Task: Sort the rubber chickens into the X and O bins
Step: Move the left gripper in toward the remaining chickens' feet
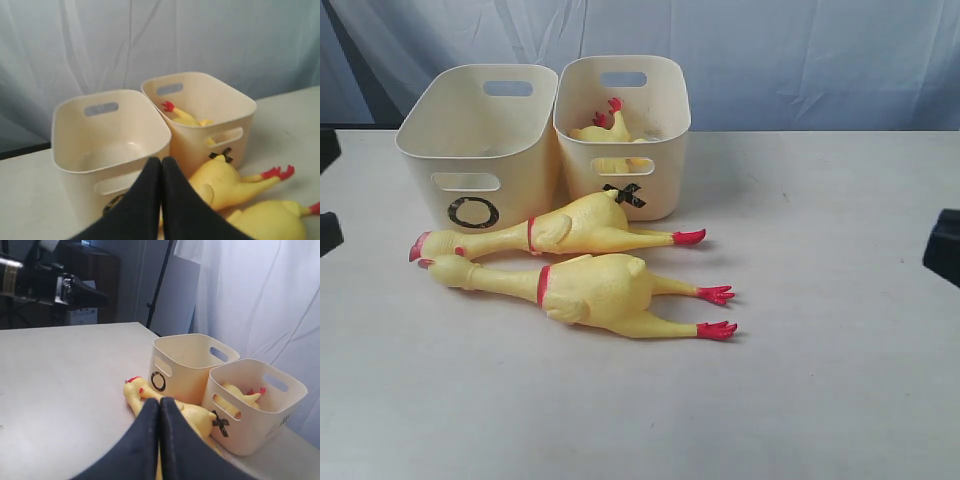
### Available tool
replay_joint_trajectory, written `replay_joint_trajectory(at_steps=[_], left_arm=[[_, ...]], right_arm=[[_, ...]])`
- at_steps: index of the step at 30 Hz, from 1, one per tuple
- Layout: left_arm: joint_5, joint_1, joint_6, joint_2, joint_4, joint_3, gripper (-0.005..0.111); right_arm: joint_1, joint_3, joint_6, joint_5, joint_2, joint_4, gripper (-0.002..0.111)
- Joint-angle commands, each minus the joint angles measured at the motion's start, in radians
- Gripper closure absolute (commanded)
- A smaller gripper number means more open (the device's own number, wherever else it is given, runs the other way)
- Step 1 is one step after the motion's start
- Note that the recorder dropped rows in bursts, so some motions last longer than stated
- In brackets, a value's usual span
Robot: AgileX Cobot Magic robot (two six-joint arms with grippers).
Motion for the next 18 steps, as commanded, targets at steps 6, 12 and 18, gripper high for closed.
replay_joint_trajectory(at_steps=[6,12,18], left_arm=[[-0.14,-0.002,-0.62,0.272,0.485,-0.203,0.107],[-0.154,-0.002,-0.641,0.376,0.485,-0.273,0.107],[-0.199,-0.012,-0.543,0.459,0.485,-0.291,0.107]], right_arm=[[-0.005,0.005,0.229,0.097,-0.082,-0.278,0.108],[-0.005,0.005,0.237,0.105,-0.089,-0.278,0.108],[-0.005,0.005,0.236,0.108,-0.089,-0.278,0.108]])
